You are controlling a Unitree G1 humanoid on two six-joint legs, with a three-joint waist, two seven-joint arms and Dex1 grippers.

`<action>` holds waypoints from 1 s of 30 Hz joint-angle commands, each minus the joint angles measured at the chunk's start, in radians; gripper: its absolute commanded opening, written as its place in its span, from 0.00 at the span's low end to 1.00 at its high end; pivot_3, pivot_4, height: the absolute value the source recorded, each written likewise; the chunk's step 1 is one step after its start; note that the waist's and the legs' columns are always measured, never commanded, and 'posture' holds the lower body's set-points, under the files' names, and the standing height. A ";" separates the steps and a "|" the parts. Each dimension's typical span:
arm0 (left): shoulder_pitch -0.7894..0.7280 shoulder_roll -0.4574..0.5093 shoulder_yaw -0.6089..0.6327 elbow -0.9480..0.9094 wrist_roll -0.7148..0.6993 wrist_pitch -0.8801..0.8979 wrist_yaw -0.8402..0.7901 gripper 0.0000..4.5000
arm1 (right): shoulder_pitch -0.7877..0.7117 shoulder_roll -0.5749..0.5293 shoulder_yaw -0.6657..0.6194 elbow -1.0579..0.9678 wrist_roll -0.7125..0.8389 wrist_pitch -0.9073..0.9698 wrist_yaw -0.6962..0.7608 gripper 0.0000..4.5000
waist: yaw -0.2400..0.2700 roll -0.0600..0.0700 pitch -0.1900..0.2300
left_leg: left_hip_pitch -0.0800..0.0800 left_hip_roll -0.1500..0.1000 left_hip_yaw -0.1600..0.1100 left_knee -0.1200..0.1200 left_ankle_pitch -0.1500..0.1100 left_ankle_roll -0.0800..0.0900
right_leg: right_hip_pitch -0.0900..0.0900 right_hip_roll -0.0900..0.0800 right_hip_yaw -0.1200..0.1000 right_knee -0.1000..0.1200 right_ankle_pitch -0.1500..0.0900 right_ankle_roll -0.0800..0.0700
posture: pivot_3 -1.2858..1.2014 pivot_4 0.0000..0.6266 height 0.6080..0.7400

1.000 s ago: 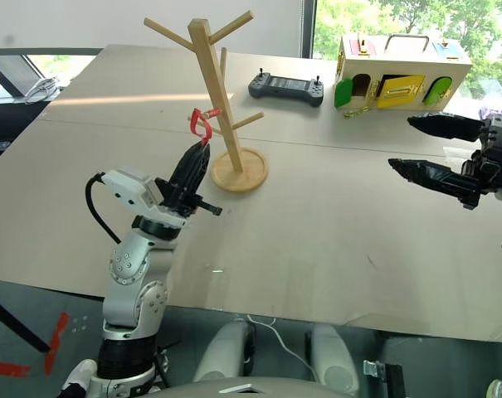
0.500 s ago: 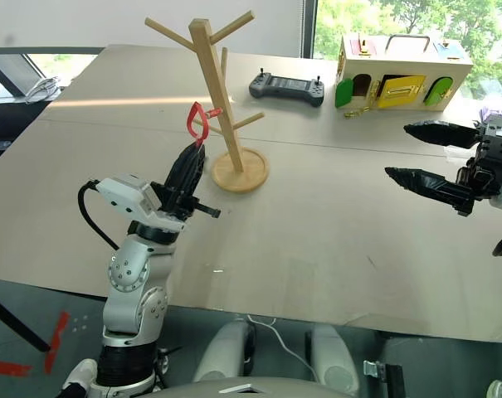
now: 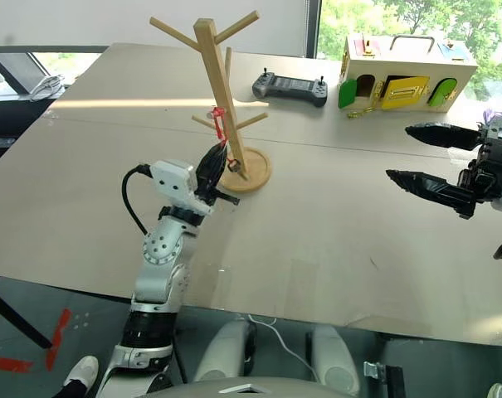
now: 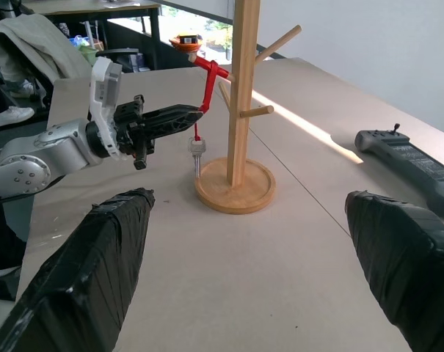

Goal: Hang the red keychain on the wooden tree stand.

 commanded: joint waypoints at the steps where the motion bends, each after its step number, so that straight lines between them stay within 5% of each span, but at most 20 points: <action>1: -0.011 -0.009 -0.016 0.004 0.015 -0.006 0.011 0.01 | 0.004 -0.005 -0.057 -0.033 -0.001 -0.022 0.004 1.00 | 0.000 0.000 0.000 | 0.000 0.000 0.000 0.000 0.000 0.000 | 0.000 0.000 0.000 0.000 0.000 0.000 | 0.52 0.24 1.00; 5: -0.019 -0.013 -0.018 0.000 0.020 -0.024 0.014 0.08 | 0.009 0.001 -0.055 -0.039 -0.003 -0.025 0.000 1.00 | 0.000 0.000 0.000 | 0.000 0.000 0.000 0.000 0.000 0.000 | 0.000 0.000 0.000 0.000 0.000 0.000 | 0.52 0.24 1.00; 15: -0.025 -0.029 0.001 -0.064 0.025 0.008 0.065 0.97 | 0.013 0.019 -0.042 -0.048 -0.014 -0.033 -0.011 1.00 | 0.001 0.000 0.000 | 0.000 0.000 0.000 0.000 0.000 0.000 | 0.000 0.000 0.000 0.000 0.000 0.000 | 0.52 0.24 1.00; 22: 0.091 0.009 0.055 -0.187 0.019 0.076 0.098 0.97 | 0.050 0.137 -0.004 -0.079 -0.110 -0.111 -0.137 1.00 | -0.002 0.000 0.000 | 0.000 0.000 0.000 0.000 0.000 0.000 | 0.000 0.000 0.000 0.000 0.000 0.000 | 0.52 0.24 1.00; 30: 0.148 0.063 0.235 -0.063 -0.020 0.145 0.161 0.97 | 0.122 0.622 0.207 -0.047 -0.443 -0.351 -0.590 1.00 | -0.002 0.000 -0.001 | 0.000 0.001 -0.001 -0.001 0.000 0.000 | -0.001 0.000 -0.001 0.001 0.000 0.000 | 0.52 0.24 1.00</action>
